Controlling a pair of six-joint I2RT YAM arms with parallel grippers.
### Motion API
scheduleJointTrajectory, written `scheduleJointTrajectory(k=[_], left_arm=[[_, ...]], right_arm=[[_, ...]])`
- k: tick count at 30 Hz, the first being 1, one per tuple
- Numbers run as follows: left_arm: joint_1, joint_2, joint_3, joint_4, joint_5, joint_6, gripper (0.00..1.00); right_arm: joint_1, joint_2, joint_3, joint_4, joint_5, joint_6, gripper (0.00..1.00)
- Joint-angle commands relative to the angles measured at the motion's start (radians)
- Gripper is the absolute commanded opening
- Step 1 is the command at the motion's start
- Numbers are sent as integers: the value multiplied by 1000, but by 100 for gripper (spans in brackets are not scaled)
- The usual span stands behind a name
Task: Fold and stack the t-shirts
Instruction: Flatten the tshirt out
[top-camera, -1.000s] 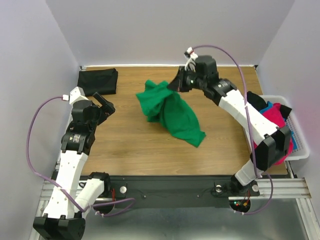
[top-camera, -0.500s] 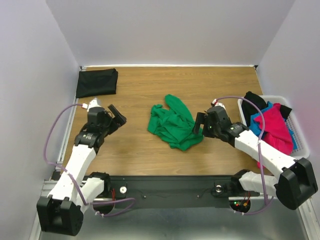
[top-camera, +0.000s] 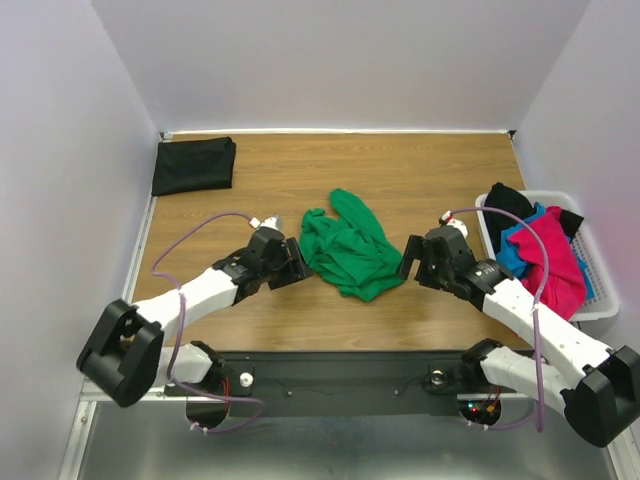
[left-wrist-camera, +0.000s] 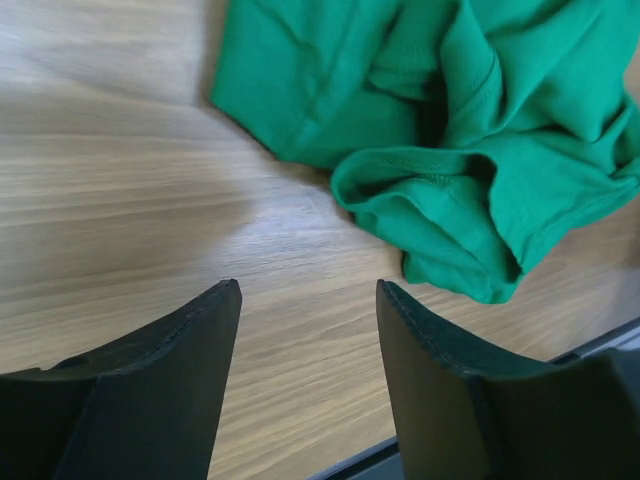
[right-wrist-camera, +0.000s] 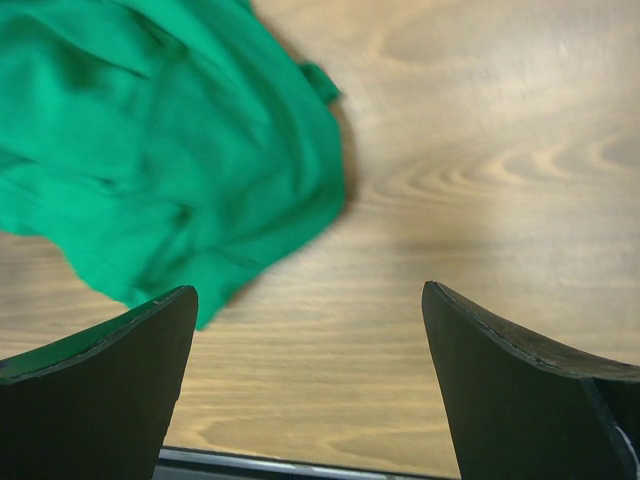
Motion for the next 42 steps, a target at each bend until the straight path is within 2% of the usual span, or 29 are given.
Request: scheduleJointTrajectory(k=[1,7,10,11,13,14,16,19,22,26,28,29,32,35,39,42], left_arm=[[-68,97,92,89,-35,-17,64],[-111,260,187,95,-52,-10,62],[-114,314,232,95,-64,10,56],[-114,337,242,89,-67,15,43],[-116,354,273,78,-58,26,27],[-116,357,279,69,-60,24,13],[-115,354,279,54,-76,24,0],[-118,305,259,17,-153,26,0],[-118,184,213,-18,-220,9,0],[-116,1,203,-179,-366,-42,0],[-116,-133,227,-331,-446,-69,0],[-116,-134,235,-331,-469,-79,0],[-116,-282,273,-445,-540,-100,0],[-114,-358,328,-478,-586,-88,0],[-113,-376,358,-508,-612,-88,0],[-113,-356,355,-505,-597,-92,0]], right_arm=[[0,-13,-5,-23,28,33,100],[0,-41,-18,-23,34,45,100],[-2,-48,-31,-23,28,46,100],[0,-50,-35,-25,28,46,100],[-2,-51,-44,-25,27,46,100],[-2,-50,-45,-25,25,45,100],[-2,-48,-45,-25,33,43,100],[-2,-44,-42,-25,44,43,100],[-2,-31,-41,-23,47,39,100],[0,-5,-24,-23,47,31,100],[0,14,-10,-17,48,27,100],[-2,22,-5,-17,47,26,100],[0,53,11,18,30,4,100],[1,112,19,100,-70,-13,99],[15,236,57,191,-149,-6,93],[79,324,82,243,-147,14,91]])
